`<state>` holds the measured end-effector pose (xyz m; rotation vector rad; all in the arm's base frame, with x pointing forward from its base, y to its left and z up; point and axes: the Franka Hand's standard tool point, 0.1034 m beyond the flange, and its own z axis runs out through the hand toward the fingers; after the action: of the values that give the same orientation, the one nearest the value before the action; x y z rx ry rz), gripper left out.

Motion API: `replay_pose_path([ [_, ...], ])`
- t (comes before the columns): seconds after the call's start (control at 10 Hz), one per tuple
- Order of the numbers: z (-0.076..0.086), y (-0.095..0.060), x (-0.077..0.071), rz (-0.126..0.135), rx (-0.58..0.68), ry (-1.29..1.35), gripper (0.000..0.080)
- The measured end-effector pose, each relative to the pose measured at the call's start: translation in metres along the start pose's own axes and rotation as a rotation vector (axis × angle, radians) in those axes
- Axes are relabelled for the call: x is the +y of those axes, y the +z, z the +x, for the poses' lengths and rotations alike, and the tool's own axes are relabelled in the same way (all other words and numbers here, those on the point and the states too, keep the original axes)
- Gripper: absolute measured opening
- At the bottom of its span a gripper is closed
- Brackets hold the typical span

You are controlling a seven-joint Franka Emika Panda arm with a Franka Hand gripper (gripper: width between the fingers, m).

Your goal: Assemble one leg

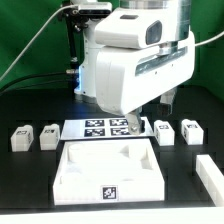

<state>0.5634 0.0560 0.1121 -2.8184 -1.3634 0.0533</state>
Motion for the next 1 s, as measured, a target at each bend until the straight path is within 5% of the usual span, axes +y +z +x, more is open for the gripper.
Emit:
replay_pose_path([
  [0.5,-0.001,0.0,0.0,-0.001,0.0,-0.056,0.065],
  [0.6,-0.01,0.005,-0.01,-0.008,0.004,-0.172,0.065],
  [1.0,-0.096,0.047,-0.067,-0.009,0.012,-0.607,0.065],
])
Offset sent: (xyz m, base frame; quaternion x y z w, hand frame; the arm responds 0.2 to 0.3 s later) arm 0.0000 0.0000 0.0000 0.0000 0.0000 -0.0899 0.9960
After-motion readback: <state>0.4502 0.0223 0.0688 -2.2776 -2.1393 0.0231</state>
